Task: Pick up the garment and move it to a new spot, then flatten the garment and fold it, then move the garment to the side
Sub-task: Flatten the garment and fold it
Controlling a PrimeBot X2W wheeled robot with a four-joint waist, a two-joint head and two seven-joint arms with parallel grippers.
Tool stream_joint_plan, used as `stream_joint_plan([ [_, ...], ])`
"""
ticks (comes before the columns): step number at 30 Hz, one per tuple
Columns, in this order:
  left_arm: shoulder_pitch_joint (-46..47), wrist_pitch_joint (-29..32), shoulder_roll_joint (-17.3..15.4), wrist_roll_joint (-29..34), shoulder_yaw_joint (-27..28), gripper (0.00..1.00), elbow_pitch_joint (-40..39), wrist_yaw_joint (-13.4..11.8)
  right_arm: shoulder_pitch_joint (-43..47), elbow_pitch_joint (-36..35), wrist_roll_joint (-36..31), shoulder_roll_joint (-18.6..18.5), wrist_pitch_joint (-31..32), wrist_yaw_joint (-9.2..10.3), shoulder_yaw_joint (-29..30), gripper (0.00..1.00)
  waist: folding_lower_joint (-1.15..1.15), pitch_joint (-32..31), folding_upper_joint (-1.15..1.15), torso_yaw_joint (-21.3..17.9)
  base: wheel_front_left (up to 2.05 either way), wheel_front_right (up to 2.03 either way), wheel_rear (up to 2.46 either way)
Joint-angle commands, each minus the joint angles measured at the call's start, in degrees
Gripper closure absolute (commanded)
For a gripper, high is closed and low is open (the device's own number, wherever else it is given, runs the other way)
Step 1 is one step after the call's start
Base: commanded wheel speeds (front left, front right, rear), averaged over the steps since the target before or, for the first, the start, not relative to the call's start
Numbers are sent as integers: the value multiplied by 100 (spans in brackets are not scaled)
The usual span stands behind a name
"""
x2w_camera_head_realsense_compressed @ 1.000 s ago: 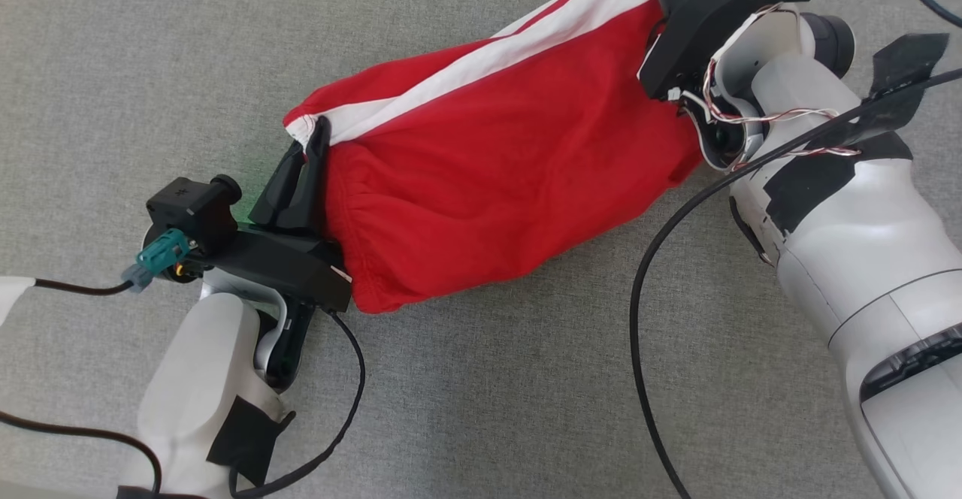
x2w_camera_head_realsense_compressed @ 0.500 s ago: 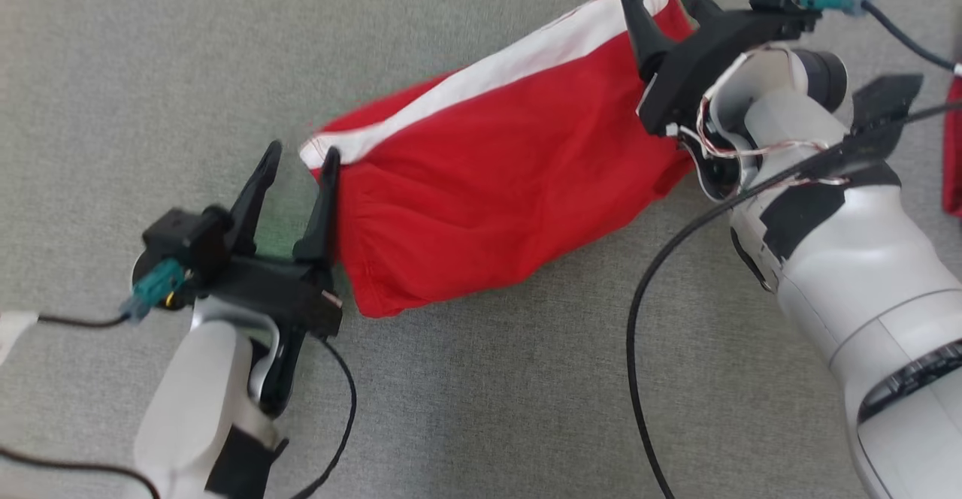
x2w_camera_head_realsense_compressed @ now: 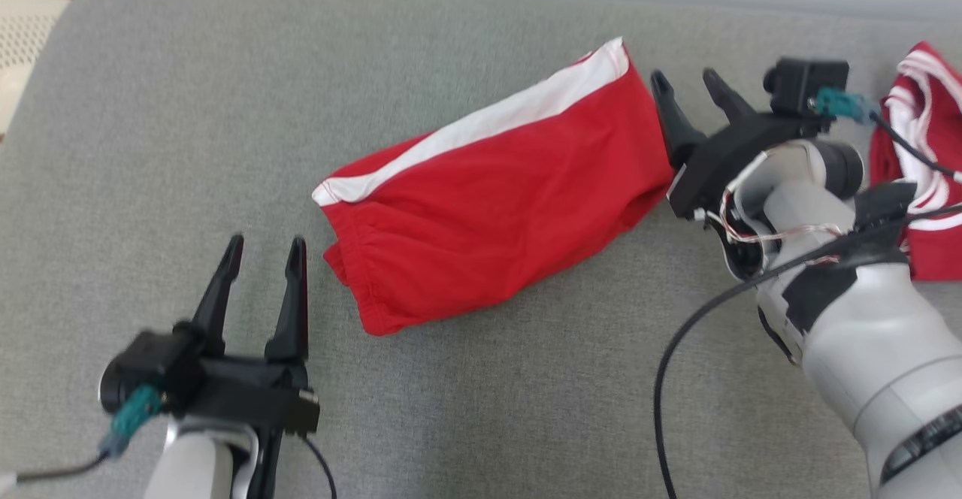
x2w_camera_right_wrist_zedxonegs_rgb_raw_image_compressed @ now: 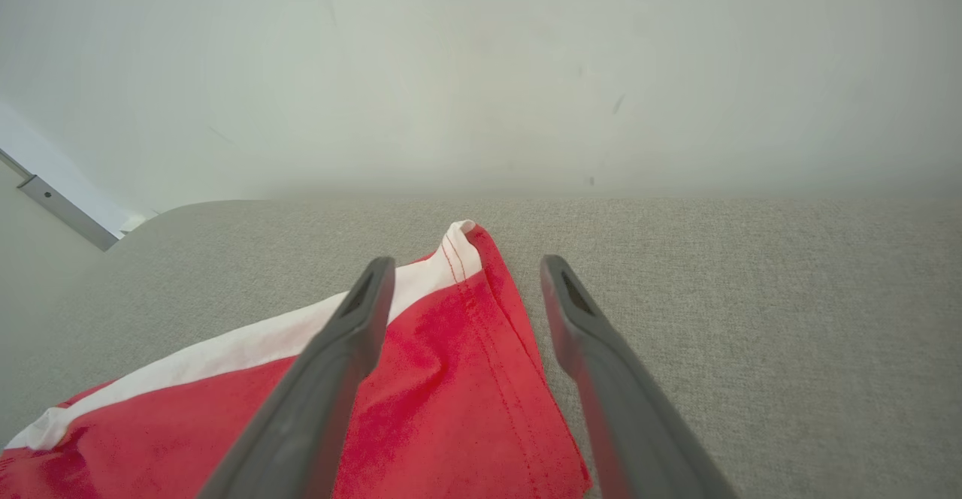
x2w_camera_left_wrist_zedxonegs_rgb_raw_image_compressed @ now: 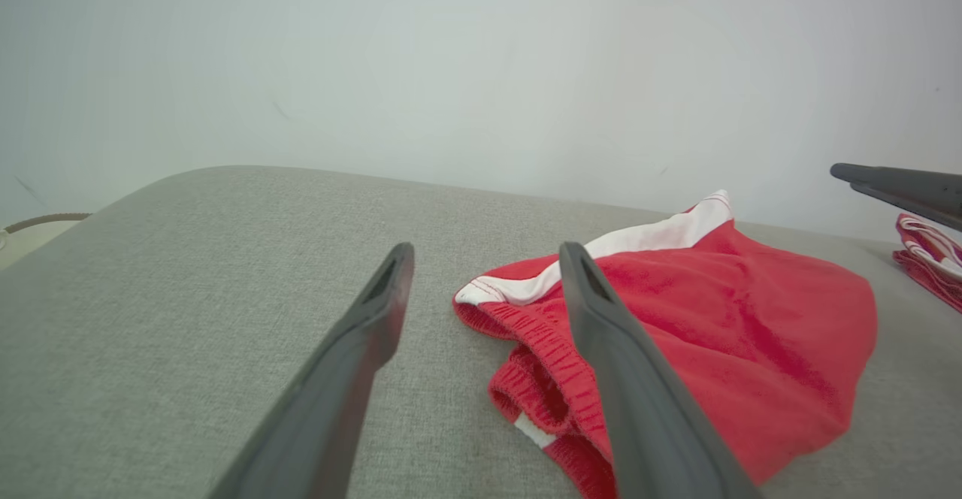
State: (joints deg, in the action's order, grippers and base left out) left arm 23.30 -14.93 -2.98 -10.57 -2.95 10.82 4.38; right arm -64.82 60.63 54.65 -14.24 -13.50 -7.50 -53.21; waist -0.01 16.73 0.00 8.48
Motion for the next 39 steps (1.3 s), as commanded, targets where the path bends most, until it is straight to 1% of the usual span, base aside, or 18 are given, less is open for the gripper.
stream_joint_plan([
  [1, -303, -26, -4, 90, 34, 0, -233, -66, 216, 9, 93, -55, -39, 2, -46, 0, 1, -239, 0, -77, 0, 0, 0],
  [8, -1027, -26, 2, 73, -8, 0, -949, -344, 592, 178, 332, -152, 23, 2, -103, 0, 1, -369, 0, -22, 0, 0, 0],
  [13, -1197, -26, 3, 31, -69, 0, -1192, -421, 659, 280, 454, -186, 70, 2, -113, 0, 1, -318, 0, 73, 0, 0, 0],
  [25, -1090, -26, 4, -12, -227, 0, -1281, -531, 529, 721, 712, -123, 204, 2, -38, 0, 1, -43, 0, 337, 0, 0, 0],
  [32, -1036, -26, 5, -60, -274, 0, -1296, -575, 468, 817, 759, -53, 270, 2, -99, 0, 1, 76, 0, 454, 0, 0, 0],
  [33, -1040, -26, 5, -63, -280, 0, -1294, -581, 468, 813, 765, -46, 297, 2, -114, 44, 1, 87, 0, 463, 0, 0, 0],
  [34, -1040, -26, 5, -65, -287, 0, -1290, -587, 465, 805, 772, -53, 322, 2, -124, 68, 1, 98, 0, 471, 0, 0, 0],
  [35, -1036, -26, 5, -70, -294, 0, -1283, -592, 462, 798, 783, -65, 333, 2, -133, 96, 1, 107, 0, 477, 0, 0, 0],
  [36, -1030, -26, 5, -76, -301, 0, -1274, -594, 460, 791, 780, -75, 334, 2, -147, 100, 1, 115, 0, 480, 0, 0, 0],
  [39, -1014, -26, 5, -75, -313, 0, -1235, -598, 482, 747, 773, -85, 289, 2, -199, 100, 1, 111, 0, 469, 0, 0, 0],
])
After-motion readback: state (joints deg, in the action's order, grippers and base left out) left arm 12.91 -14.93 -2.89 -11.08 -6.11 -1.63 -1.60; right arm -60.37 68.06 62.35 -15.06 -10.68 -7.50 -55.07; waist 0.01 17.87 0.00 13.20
